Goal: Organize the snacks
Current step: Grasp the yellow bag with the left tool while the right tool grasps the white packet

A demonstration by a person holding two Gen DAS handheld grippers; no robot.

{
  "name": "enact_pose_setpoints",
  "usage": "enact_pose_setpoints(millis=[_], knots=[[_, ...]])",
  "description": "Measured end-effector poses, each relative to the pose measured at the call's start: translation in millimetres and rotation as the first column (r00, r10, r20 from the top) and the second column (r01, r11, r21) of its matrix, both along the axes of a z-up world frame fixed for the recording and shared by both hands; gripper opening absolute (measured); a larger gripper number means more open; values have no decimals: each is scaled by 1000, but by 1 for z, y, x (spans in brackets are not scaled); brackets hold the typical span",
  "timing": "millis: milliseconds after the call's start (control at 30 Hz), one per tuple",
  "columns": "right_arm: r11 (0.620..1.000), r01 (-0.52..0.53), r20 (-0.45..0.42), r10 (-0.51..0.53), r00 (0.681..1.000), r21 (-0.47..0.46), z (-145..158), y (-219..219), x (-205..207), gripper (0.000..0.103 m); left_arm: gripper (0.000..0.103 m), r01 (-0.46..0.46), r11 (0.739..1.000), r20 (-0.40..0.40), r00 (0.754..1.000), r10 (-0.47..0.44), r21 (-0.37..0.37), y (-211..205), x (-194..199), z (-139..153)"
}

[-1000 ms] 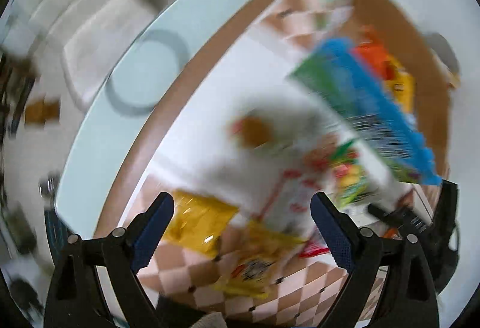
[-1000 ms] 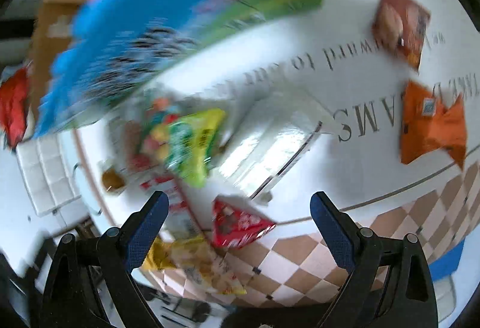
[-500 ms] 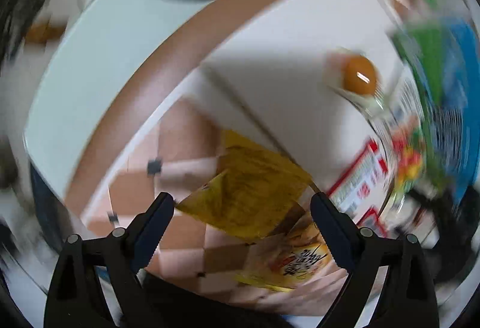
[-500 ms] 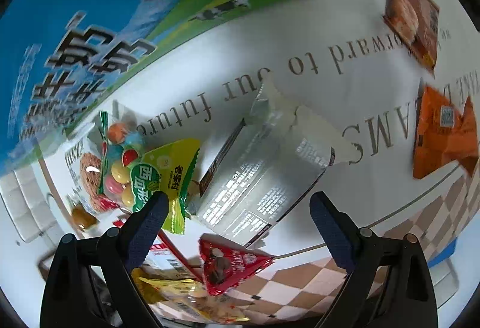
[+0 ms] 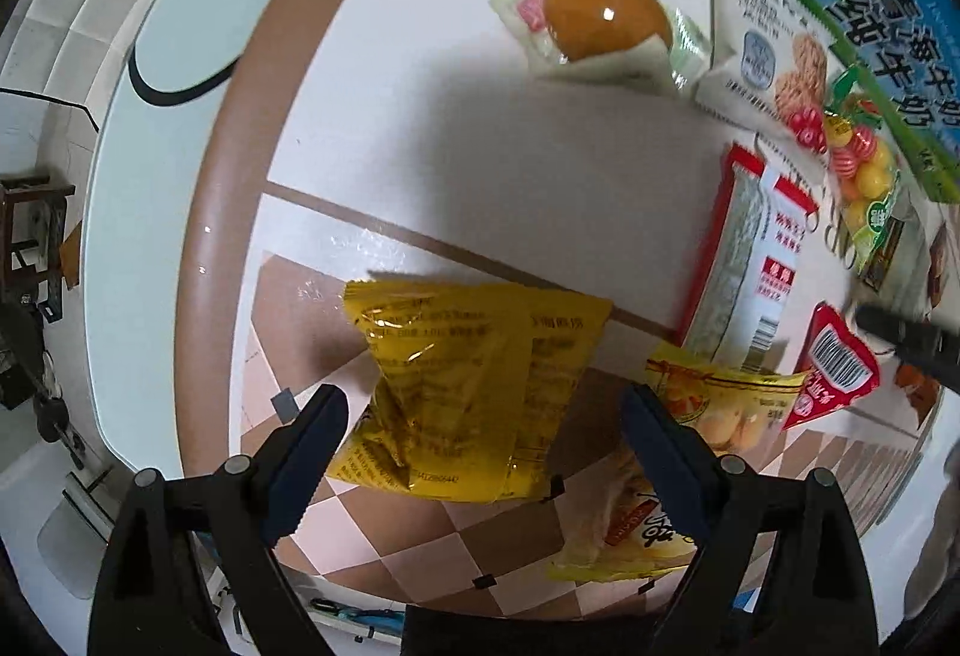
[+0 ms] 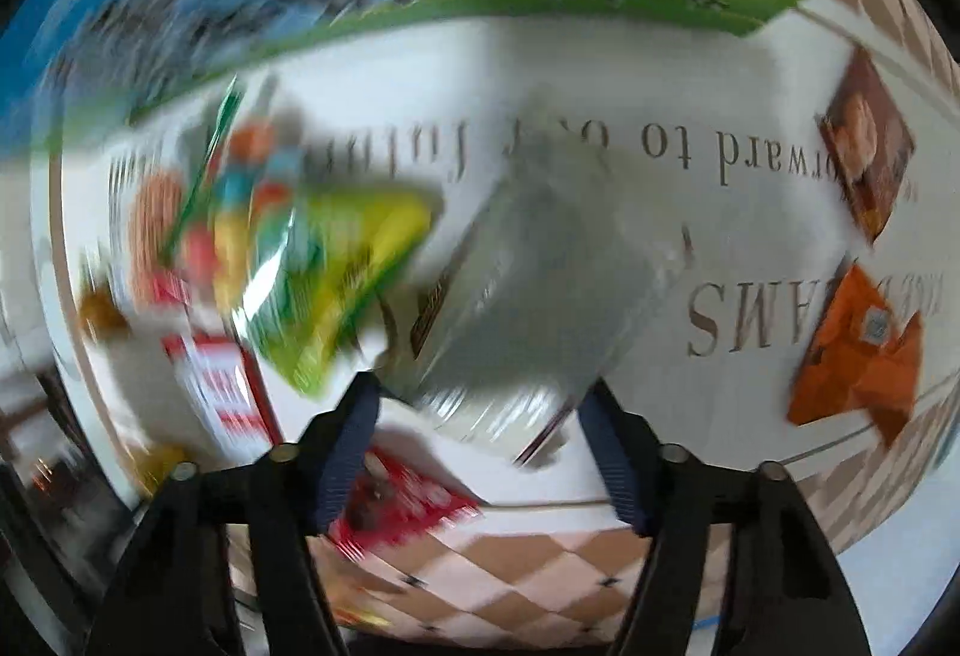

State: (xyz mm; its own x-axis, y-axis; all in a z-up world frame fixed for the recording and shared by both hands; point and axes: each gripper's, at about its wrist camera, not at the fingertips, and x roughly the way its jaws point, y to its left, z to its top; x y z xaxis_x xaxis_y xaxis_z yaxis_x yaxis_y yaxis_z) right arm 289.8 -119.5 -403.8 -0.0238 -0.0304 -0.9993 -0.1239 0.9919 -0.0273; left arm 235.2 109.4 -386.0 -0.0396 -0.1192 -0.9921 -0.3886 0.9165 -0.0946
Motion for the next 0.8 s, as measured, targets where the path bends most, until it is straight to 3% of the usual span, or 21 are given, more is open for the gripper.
enact_pose_setpoints(millis=[67, 200, 300, 433, 533, 667, 767, 800], knots=[[997, -58, -29, 57, 998, -45, -8, -4, -17, 50, 93, 5, 1000, -4, 1000, -5, -2, 1, 0, -5], [997, -66, -86, 63, 994, -39, -20, -20, -37, 48, 93, 20, 1000, -2, 1000, -20, 1, -2, 0, -9], [998, 16, -89, -11, 996, 56, -12, -35, -41, 53, 93, 30, 1000, 3, 1000, -30, -1, -4, -2, -7], [986, 108, -23, -106, 994, 129, 5, -44, -34, 84, 93, 60, 998, 0, 998, -60, 9, -12, 9, -6], [978, 178, -26, -176, 984, 107, 1, -48, -2, 84, 93, 91, 995, -12, 996, -91, 27, -23, 22, -8], [953, 285, -81, -278, 957, 103, -16, -54, 9, 85, 93, 108, 994, -20, 994, -108, 20, -26, 26, -19], [965, 257, -31, -255, 966, 57, -11, -44, 9, 75, 92, 110, 994, -19, 994, -110, 17, -25, 28, -22], [974, 225, -17, -224, 974, 33, -8, -37, 9, 67, 92, 113, 994, -18, 994, -112, 17, -25, 28, -23]])
